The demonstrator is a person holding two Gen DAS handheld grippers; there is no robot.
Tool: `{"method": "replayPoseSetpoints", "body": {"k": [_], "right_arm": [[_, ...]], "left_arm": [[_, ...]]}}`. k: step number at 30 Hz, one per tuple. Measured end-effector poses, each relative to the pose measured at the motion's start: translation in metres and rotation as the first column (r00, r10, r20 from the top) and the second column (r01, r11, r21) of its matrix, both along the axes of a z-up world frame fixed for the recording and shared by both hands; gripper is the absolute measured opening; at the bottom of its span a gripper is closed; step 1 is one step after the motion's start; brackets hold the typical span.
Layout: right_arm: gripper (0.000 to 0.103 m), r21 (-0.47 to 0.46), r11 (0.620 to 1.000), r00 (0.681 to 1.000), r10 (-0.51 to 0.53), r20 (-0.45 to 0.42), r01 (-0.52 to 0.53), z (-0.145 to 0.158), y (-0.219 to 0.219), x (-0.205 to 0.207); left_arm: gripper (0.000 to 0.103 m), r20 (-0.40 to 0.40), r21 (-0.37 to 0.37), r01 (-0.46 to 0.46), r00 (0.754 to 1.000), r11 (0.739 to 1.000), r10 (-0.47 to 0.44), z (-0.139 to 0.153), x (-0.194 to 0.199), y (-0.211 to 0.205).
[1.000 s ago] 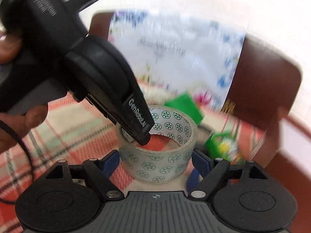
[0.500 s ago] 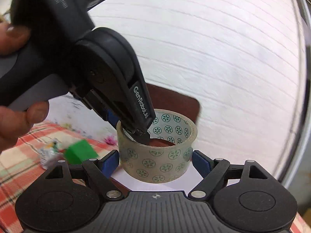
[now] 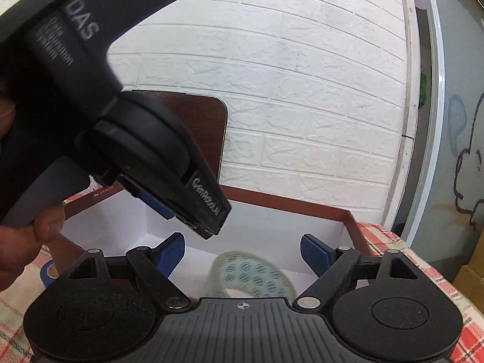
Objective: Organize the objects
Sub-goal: 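Carry the clear tape roll into the brown box and release it, then move the left gripper to the snack packet and grasp it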
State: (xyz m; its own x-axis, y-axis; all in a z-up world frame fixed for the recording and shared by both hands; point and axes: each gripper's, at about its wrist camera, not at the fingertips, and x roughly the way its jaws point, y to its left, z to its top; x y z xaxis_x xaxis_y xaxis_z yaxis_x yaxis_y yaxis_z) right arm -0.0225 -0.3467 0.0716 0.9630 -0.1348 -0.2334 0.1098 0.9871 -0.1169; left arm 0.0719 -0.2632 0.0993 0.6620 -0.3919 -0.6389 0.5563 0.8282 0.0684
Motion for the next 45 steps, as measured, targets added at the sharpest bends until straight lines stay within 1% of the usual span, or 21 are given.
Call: {"method": "replayPoseSetpoints", "body": {"k": [3, 4, 6, 7, 9, 10, 11, 18, 23, 26, 29, 32, 37, 45], "right_arm": [[0.082, 0.015, 1.000, 1.000, -0.002, 0.004, 0.002, -0.002, 0.005, -0.003], [0.082, 0.020, 1.000, 1.000, -0.001, 0.006, 0.001, -0.002, 0.009, 0.004], [0.082, 0.033, 0.999, 1.000, -0.009, 0.012, 0.009, 0.003, 0.000, -0.015], [0.082, 0.036, 0.999, 1.000, -0.010, 0.015, 0.009, 0.003, 0.001, -0.018], [0.082, 0.038, 0.999, 1.000, -0.008, 0.018, 0.008, 0.005, 0.004, -0.024], [0.082, 0.038, 0.999, 1.000, -0.003, 0.019, 0.003, 0.005, 0.008, -0.015], [0.082, 0.040, 0.999, 1.000, -0.003, 0.021, 0.002, 0.006, 0.010, -0.016], [0.082, 0.069, 0.998, 0.999, -0.003, 0.043, 0.000, 0.011, 0.023, -0.034], [0.082, 0.097, 0.995, 0.999, 0.027, 0.047, -0.031, 0.012, 0.041, -0.044], [0.082, 0.111, 0.991, 0.996, 0.066, 0.053, -0.072, 0.012, 0.059, -0.050], [0.082, 0.094, 0.988, 0.992, 0.122, 0.043, -0.126, 0.011, 0.081, -0.050], [0.082, 0.079, 0.980, 0.983, 0.181, 0.013, -0.182, 0.008, 0.104, -0.047], [0.082, 0.058, 0.966, 0.967, 0.255, -0.026, -0.253, 0.005, 0.135, -0.041], [0.082, 0.024, 0.938, 0.933, 0.346, -0.104, -0.345, -0.005, 0.183, -0.024]], "left_arm": [[0.042, 0.011, 0.012, -0.031, 0.999, 0.999, 0.031, 0.001, -0.004, 0.010], [0.042, 0.011, 0.011, -0.039, 0.999, 0.999, 0.039, 0.001, -0.005, 0.014], [0.042, 0.014, 0.013, -0.055, 0.998, 0.998, 0.055, 0.003, -0.009, 0.021], [0.043, 0.018, 0.015, -0.062, 0.998, 0.998, 0.062, 0.003, -0.012, 0.025], [0.044, 0.021, 0.008, -0.075, 0.997, 0.997, 0.074, 0.005, -0.017, 0.033], [0.045, 0.022, 0.002, -0.080, 0.997, 0.997, 0.080, 0.006, -0.020, 0.038], [0.045, 0.024, -0.003, -0.087, 0.996, 0.996, 0.087, 0.007, -0.023, 0.043], [0.046, 0.035, -0.029, -0.139, 0.990, 0.990, 0.140, 0.008, -0.042, 0.080], [0.046, 0.028, -0.046, -0.188, 0.981, 0.981, 0.190, 0.005, -0.049, 0.112], [0.048, 0.027, -0.046, -0.228, 0.973, 0.972, 0.230, 0.000, -0.051, 0.133], [0.048, 0.015, -0.045, -0.276, 0.961, 0.960, 0.277, -0.006, -0.050, 0.158], [0.048, 0.000, -0.041, -0.331, 0.944, 0.943, 0.331, -0.015, -0.048, 0.184], [0.048, -0.025, -0.035, -0.417, 0.909, 0.908, 0.416, -0.031, -0.044, 0.230], [0.048, -0.058, -0.020, -0.521, 0.852, 0.853, 0.520, -0.059, -0.030, 0.296]]}}
